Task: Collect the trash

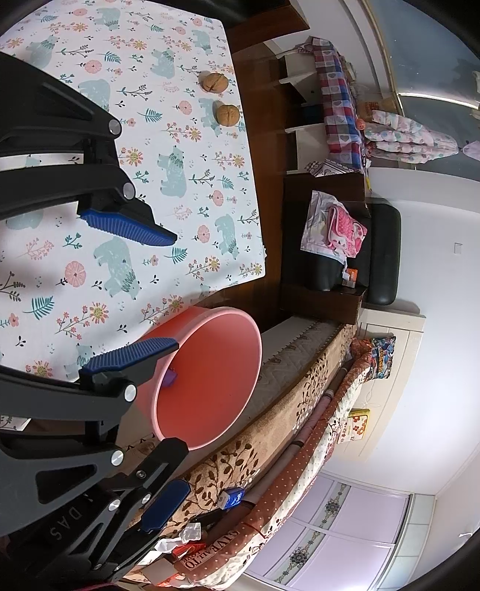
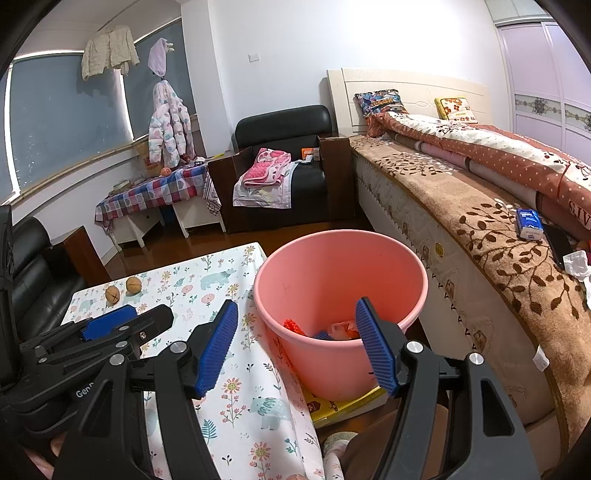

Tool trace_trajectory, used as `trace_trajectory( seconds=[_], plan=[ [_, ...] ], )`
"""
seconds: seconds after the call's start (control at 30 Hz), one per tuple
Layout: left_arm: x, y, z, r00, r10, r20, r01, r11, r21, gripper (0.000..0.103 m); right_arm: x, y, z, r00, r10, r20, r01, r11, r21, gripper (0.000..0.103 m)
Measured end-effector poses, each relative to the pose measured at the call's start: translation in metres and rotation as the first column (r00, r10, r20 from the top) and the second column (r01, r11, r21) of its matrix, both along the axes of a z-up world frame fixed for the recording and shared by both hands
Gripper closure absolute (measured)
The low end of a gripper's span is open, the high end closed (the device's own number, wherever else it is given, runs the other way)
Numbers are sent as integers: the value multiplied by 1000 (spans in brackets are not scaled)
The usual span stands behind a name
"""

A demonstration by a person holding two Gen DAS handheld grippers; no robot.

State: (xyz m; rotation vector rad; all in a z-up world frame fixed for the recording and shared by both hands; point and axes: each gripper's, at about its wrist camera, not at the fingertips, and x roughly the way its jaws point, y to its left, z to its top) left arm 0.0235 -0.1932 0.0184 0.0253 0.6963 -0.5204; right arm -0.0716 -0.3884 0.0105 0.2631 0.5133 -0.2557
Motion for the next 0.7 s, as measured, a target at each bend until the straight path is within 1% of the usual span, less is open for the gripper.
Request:
trace_trajectory(
  seconds=[0.7],
  plan=[
    [0, 0, -1, 1000, 0, -2, 0, 1000, 1, 52, 0, -1, -1, 1000, -2, -3, 2, 1000, 2, 36]
  ],
)
